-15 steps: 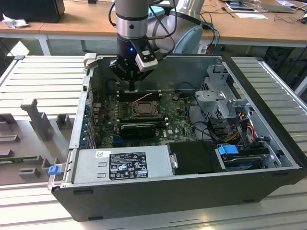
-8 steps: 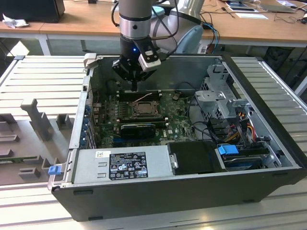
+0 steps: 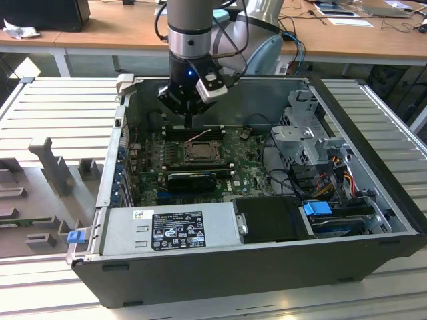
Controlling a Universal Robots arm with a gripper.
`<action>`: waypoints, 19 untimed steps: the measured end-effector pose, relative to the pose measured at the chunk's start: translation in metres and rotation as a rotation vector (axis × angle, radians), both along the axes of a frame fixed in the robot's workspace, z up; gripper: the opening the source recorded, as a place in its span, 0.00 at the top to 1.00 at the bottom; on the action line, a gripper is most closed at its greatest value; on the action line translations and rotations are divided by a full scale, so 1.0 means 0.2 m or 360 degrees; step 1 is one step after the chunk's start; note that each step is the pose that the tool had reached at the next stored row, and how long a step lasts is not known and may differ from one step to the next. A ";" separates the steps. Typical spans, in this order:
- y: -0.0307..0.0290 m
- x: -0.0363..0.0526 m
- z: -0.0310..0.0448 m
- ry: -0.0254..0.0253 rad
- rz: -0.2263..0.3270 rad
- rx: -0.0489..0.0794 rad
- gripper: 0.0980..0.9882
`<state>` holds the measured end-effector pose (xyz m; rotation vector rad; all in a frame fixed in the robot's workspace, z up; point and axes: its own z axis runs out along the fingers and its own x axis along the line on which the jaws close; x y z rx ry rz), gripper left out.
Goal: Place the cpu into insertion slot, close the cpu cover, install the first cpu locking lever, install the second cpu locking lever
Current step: 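Install the first cpu locking lever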
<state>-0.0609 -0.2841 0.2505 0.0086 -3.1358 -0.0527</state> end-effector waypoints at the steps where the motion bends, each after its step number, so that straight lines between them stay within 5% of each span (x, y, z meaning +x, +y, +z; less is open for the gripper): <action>1: -0.001 0.000 -0.003 -0.00040 0.0027 0.0000 0.99; 5: -0.002 0.000 -0.015 -0.00193 0.0061 0.0000 0.99; 19: -0.003 0.067 -0.059 -0.00196 0.0072 0.0000 0.99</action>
